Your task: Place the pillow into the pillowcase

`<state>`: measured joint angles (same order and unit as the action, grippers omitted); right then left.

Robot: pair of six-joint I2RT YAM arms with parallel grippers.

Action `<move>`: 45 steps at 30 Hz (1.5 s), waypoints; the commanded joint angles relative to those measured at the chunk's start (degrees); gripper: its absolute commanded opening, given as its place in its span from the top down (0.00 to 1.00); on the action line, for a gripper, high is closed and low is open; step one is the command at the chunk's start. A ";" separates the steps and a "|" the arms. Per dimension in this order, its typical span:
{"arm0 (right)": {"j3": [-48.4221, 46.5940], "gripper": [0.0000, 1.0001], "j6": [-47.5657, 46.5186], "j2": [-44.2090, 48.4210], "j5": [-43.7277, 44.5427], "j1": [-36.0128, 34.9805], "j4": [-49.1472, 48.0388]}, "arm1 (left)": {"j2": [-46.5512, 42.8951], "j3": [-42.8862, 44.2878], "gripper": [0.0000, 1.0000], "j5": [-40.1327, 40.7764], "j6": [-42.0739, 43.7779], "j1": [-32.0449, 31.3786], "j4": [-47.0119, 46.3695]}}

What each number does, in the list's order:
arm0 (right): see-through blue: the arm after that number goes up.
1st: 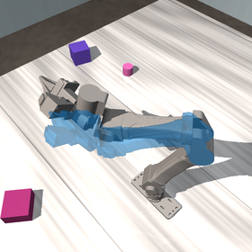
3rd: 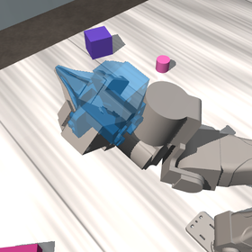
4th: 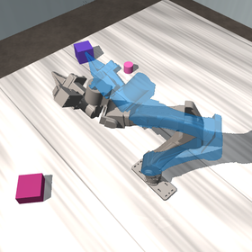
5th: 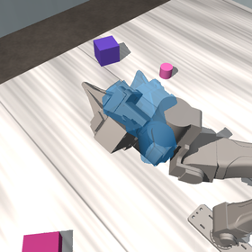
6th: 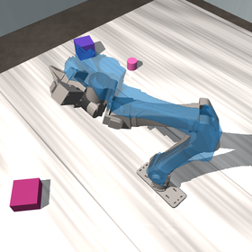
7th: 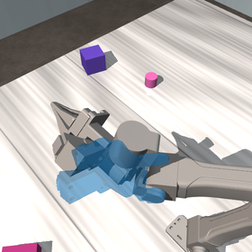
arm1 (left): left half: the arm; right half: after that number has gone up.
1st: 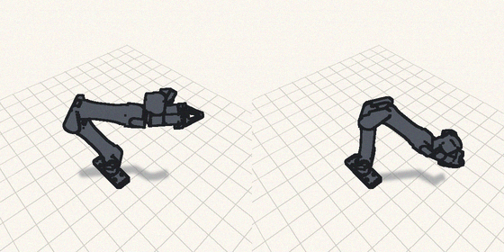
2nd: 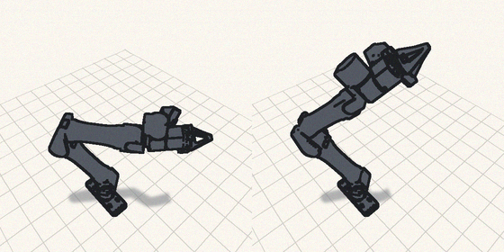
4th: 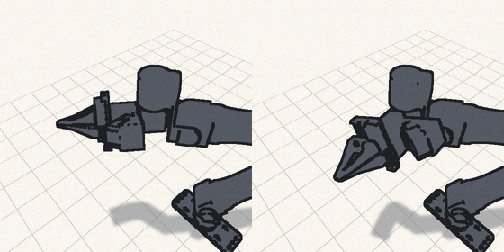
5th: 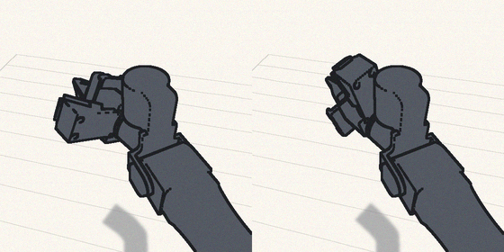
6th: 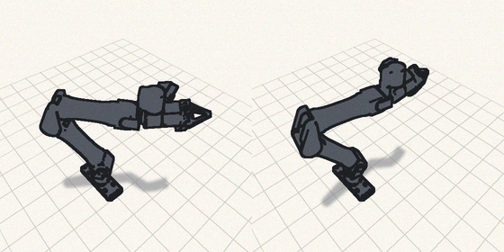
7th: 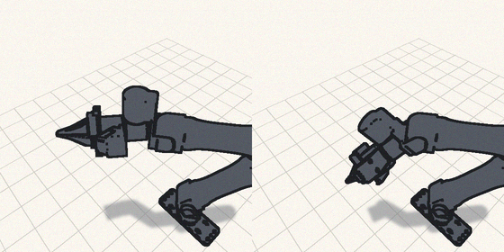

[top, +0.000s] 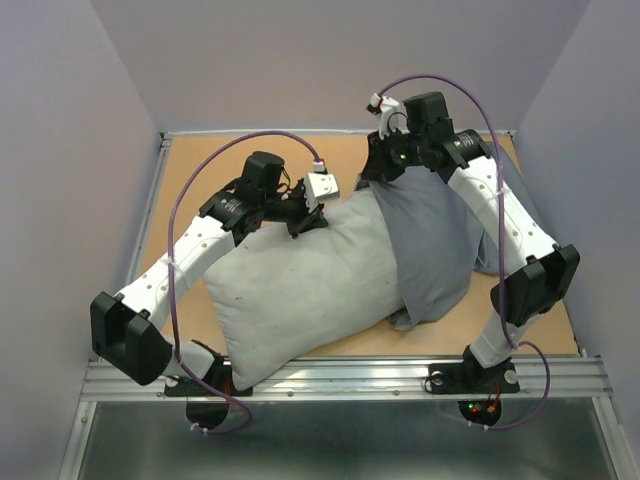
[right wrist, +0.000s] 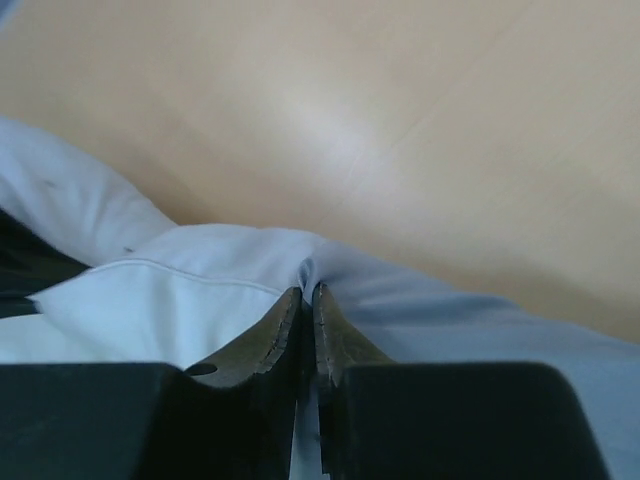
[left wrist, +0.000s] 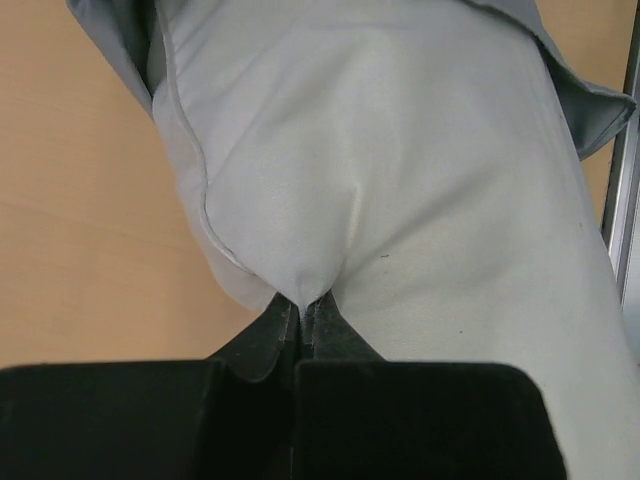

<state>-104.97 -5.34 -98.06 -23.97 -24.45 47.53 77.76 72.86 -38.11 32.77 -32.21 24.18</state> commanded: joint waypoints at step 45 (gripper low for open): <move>6.27 0.99 48.51 9.47 12.71 -15.89 -44.63 | -1.21 -10.20 1.00 -8.13 -73.99 1.00 -58.81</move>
<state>-94.17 42.65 -91.44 -12.78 -38.94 9.10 79.31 58.54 -43.72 -36.82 -29.58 -28.05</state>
